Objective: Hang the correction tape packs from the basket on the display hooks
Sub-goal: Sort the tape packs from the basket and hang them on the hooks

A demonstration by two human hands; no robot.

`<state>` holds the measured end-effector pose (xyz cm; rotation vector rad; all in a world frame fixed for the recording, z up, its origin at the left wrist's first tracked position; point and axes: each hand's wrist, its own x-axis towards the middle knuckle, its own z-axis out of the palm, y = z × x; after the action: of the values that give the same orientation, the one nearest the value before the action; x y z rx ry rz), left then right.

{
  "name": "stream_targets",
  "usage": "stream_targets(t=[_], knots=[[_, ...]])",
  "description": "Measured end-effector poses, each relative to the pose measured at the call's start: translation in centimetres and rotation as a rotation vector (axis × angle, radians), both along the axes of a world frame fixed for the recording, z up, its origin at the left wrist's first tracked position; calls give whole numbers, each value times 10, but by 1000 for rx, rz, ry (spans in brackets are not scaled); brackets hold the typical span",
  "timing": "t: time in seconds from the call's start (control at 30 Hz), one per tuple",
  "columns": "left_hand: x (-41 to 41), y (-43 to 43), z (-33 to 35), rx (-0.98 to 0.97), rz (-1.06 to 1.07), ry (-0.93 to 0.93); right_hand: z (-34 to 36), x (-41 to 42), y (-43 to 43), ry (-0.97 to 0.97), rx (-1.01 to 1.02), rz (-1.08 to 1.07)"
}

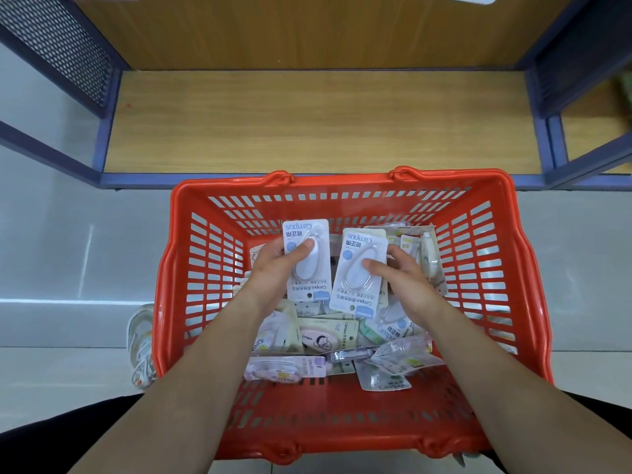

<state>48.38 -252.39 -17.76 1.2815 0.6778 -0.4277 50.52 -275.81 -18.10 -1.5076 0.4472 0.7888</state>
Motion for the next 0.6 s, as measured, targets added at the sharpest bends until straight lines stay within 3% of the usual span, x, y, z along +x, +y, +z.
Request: stream_targets(t=[0.27,0.6], knots=[[-2,-12,1,-126,-38,35,2,0,4,-13,48,-5],[-13,-36,14,-51,-87,51,29,-3,32,1,79,32]])
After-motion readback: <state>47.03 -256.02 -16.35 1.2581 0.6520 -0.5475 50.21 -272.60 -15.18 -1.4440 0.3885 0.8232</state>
